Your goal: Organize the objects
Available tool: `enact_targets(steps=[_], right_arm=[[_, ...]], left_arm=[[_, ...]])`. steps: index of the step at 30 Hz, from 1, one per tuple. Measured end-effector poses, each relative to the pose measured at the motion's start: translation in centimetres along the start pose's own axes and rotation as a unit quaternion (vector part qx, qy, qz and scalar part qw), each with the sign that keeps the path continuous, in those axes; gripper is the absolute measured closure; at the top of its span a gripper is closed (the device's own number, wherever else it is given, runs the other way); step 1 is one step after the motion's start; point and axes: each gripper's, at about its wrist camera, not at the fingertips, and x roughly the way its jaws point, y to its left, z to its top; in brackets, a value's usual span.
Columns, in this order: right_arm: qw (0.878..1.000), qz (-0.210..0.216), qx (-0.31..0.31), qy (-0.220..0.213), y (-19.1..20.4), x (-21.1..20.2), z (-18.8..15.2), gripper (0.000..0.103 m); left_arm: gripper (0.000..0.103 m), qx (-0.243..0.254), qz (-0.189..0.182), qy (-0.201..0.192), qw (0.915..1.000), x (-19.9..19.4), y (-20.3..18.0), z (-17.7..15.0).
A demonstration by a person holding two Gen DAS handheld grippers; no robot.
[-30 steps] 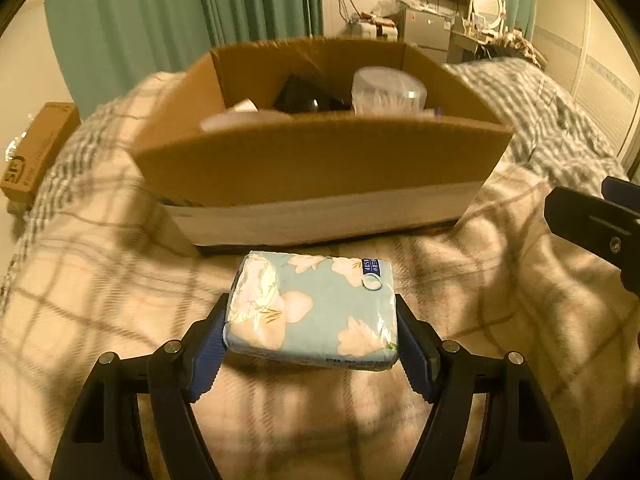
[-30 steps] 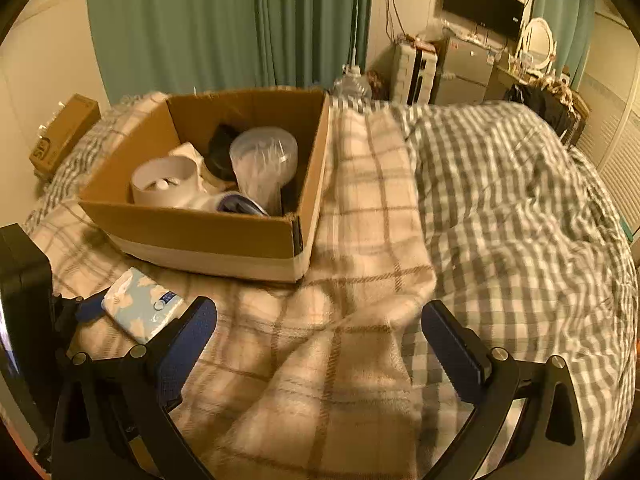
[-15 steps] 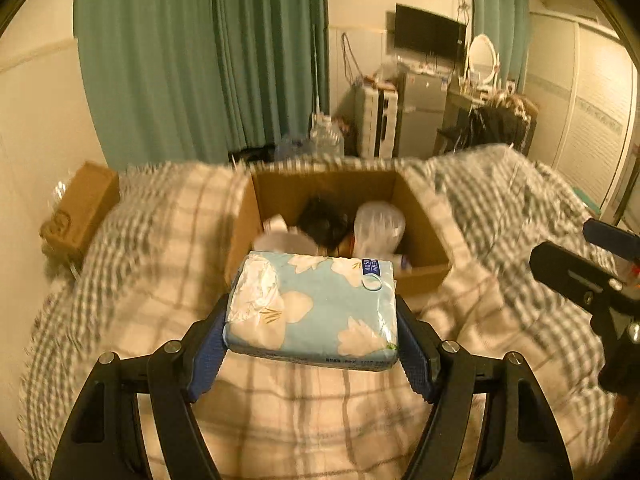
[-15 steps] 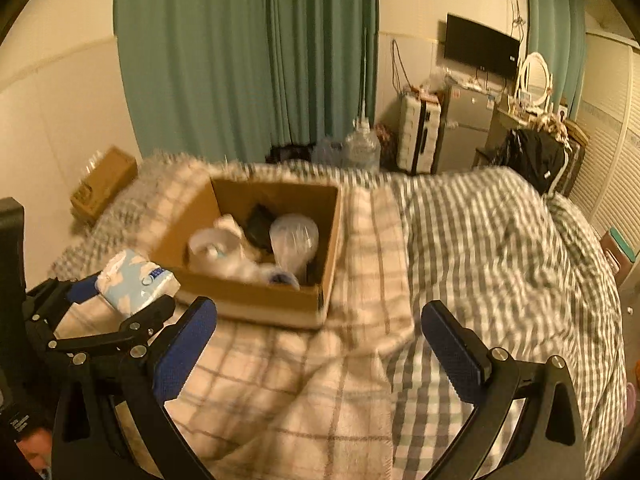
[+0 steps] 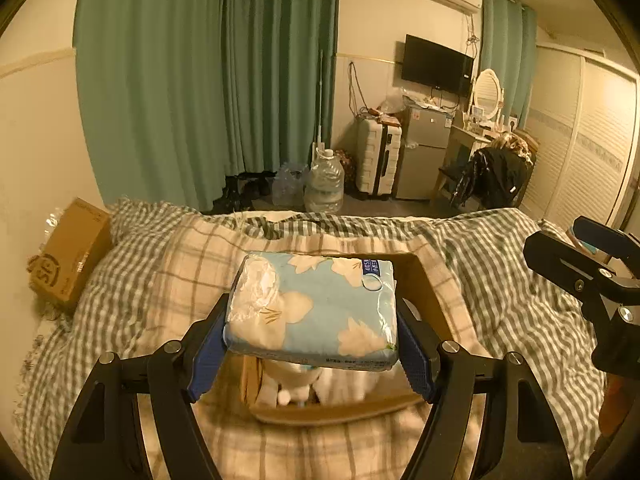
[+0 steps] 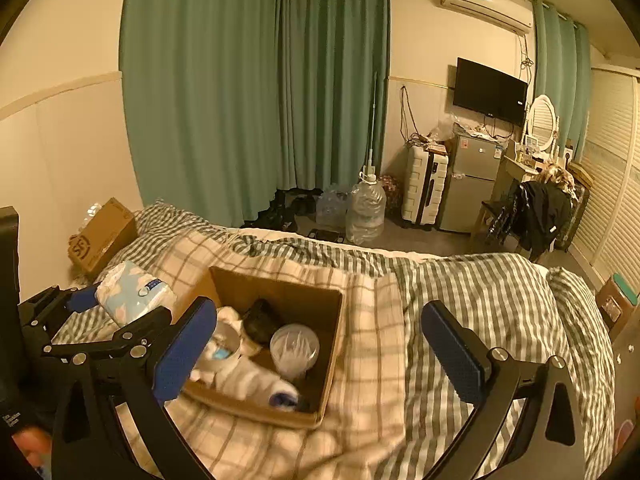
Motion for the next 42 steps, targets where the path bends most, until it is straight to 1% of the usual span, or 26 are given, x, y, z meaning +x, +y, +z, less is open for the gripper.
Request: enact_targets(steps=[2, 4, 7, 10, 14, 16, 18, 19, 21, 22, 24, 28, 30, 33, 37, 39, 42], right_arm=[[1.0, 0.0, -0.001, 0.006, -0.2, 1.9, 0.1, 0.0], [1.0, -0.001, -0.002, 0.016, -0.3, 3.9, -0.2, 0.0], [0.999, 0.001, 0.004, 0.037, -0.6, 7.0, -1.8, 0.0], [0.998, 0.007, 0.009, 0.067, -0.9, 10.0, -3.5, 0.0], [0.996, 0.011, 0.012, 0.088, -1.1, 12.2, -5.2, 0.0], [0.996, 0.006, 0.009, 0.092, -1.1, 12.6, -5.7, 0.0], [0.996, 0.008, 0.012, 0.092, -1.2, 12.7, -6.0, 0.0], [0.996, 0.012, 0.013, 0.09, -1.3, 12.5, -6.1, 0.0], [0.996, 0.006, 0.017, 0.085, -1.4, 11.8, -6.1, 0.0], [0.997, 0.002, 0.02, 0.081, -1.6, 11.3, -6.1, 0.0], [0.997, -0.002, 0.026, 0.073, -1.9, 9.9, -6.0, 0.0], [0.998, -0.01, 0.039, 0.053, -2.5, 6.2, -5.7, 0.0], [0.998, -0.017, 0.047, 0.032, -2.9, 3.2, -5.2, 0.0], [0.998, -0.026, 0.051, -0.003, -2.9, -0.7, -4.4, 0.0], [0.997, -0.043, 0.046, -0.053, -2.0, -6.3, -4.0, 0.0], [0.995, -0.044, 0.045, -0.073, -1.5, -8.7, -4.3, 0.0], [0.995, -0.047, 0.036, -0.084, -0.9, -10.3, -5.1, 0.0]], left_arm=[[0.027, 0.0, -0.004, 0.003, 1.0, 2.0, 0.2, -0.1], [0.027, 0.014, -0.001, 0.005, 0.9999, 4.0, 0.1, -0.8], [0.027, 0.02, -0.004, 0.022, 0.9995, 6.5, 0.1, -2.1], [0.027, 0.011, -0.001, 0.042, 0.9991, 8.9, 0.6, -3.0], [0.026, -0.003, 0.001, 0.047, 0.9989, 10.5, 1.2, -3.6], [0.022, -0.002, 0.0, 0.051, 0.9987, 10.9, 1.3, -3.9], [0.012, -0.001, -0.006, 0.052, 0.9986, 11.0, 1.4, -4.3], [0.009, -0.001, -0.012, 0.049, 0.9987, 10.5, 1.0, -4.2], [0.001, 0.002, -0.011, 0.041, 0.9991, 9.9, 0.6, -4.0], [0.0, 0.007, -0.003, 0.033, 0.9994, 9.2, 0.4, -3.8], [0.0, 0.013, 0.005, 0.022, 0.9997, 8.2, 0.2, -3.5], [0.0, 0.004, 0.0, -0.007, 1.0, 4.5, 0.3, -2.5], [0.0, -0.006, -0.007, -0.027, 0.9996, 1.7, 0.3, -2.0], [0.0, -0.006, -0.009, -0.051, 0.9986, -1.5, 0.2, -1.8], [0.0, -0.007, 0.014, -0.059, 0.9981, -5.2, 0.2, -2.8], [0.0, -0.005, 0.02, -0.069, 0.9974, -6.8, 0.3, -3.7], [0.0, 0.0, 0.031, -0.083, 0.9961, -8.4, 0.6, -5.3]])
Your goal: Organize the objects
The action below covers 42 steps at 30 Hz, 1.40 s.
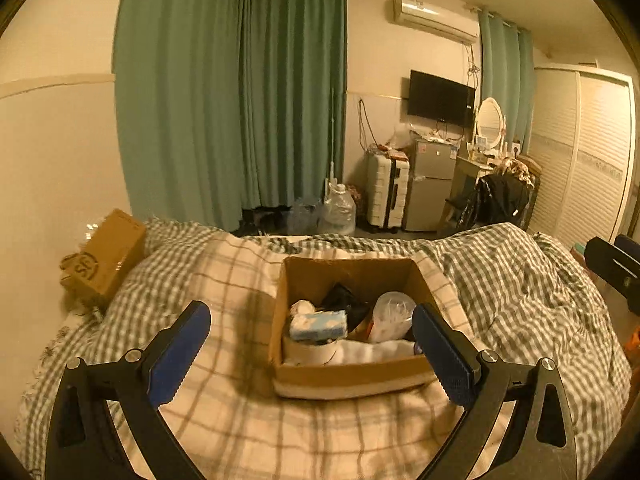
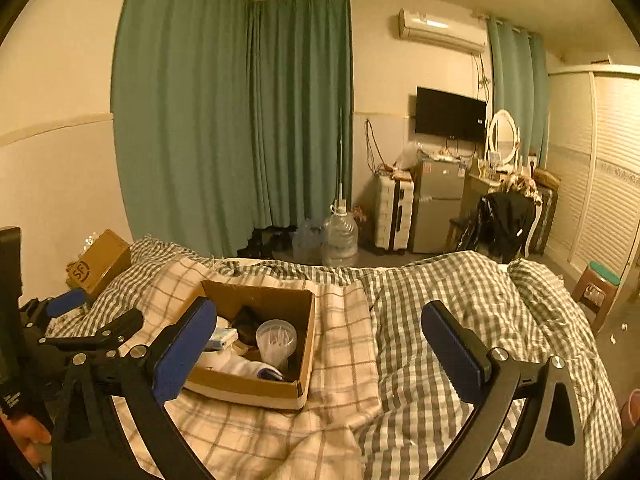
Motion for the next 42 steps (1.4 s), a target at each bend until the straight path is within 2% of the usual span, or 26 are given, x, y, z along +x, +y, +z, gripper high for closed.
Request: enact_targets(steps=[5, 9, 13, 28, 42], right_arm=[[1.0, -0.015, -0.009, -0.01, 0.6, -0.6, -3.0, 0.0], [1.0, -0.015, -0.005, 0.024, 1.1, 2.0, -6.3, 0.0], [0.998, -0.011, -0.01, 0.059, 1.7, 4.4, -7.8, 0.0], [0.999, -0.014, -0.017, 0.037, 2.3, 3.7, -7.6, 0.0], [0.999, -0.012, -0.017, 0.041, 2.3, 3.9, -7.8, 0.0]], left_arm=[[0.0, -0.01, 0.036, -0.016, 0.9992, -1.3, 1.0, -3.1], [0.0, -0.001, 0.05, -0.008, 0.9987, -0.3, 1.3, -5.3], [0.0, -0.016, 0.043, 0.003, 0.9989, 0.5, 2.0, -5.7], [0.0, -0.023, 0.041, -0.007, 0.9989, -0.3, 2.1, -5.7], [0.0, -0.015, 0.037, -0.005, 0.9992, -0.3, 1.8, -5.7]])
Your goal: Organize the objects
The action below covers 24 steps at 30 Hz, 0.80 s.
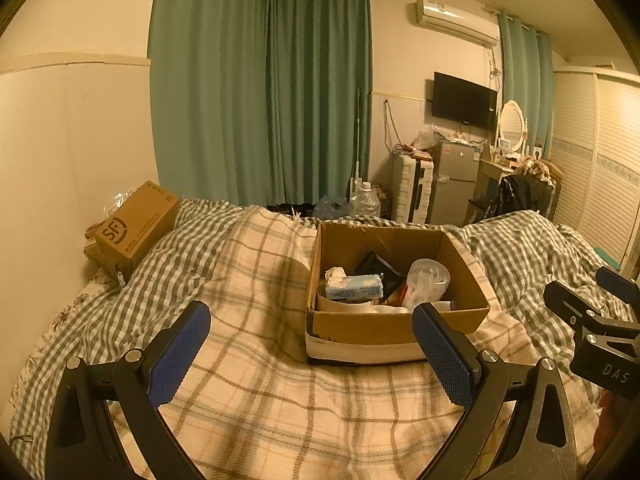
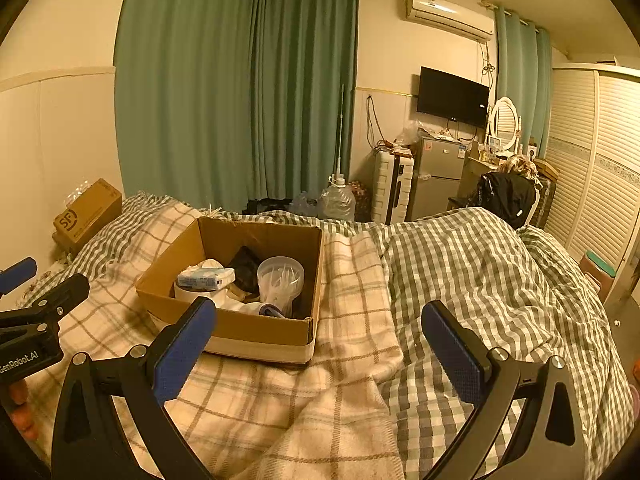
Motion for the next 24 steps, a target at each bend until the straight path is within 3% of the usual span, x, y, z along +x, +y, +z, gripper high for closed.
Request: enact_targets(steps=[24], right_arm=[[1.0, 0.0, -0.001, 0.004, 0.04, 0.23, -0.34, 0.0]], left_arm=[[0.0, -0.003, -0.004, 0.008, 1.0, 0.11, -0.09, -0.03]])
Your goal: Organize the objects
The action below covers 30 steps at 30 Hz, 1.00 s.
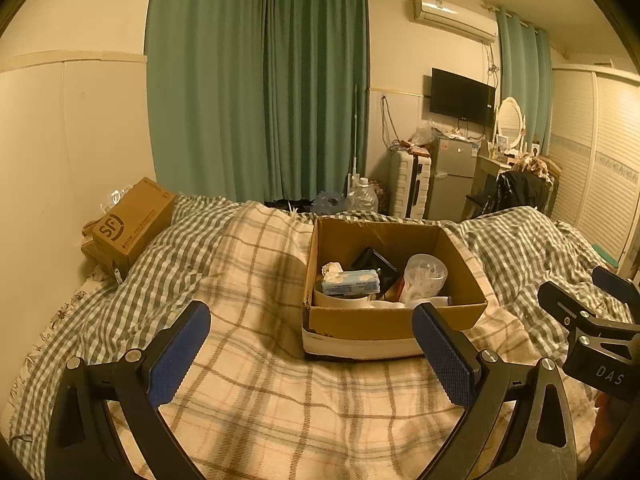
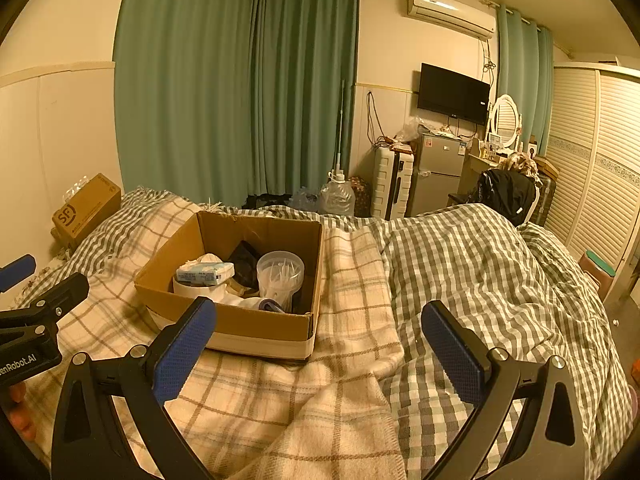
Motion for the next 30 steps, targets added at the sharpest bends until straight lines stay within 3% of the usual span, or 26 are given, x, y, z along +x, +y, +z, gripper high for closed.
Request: enact_targets(steps=[30], right_arm=[[1.0, 0.0, -0.001, 0.001, 0.04, 0.05, -0.02, 0.0]], left_arm=[[0.0, 0.0, 0.003, 0.001, 1.0, 0.09, 0.19, -0.01]])
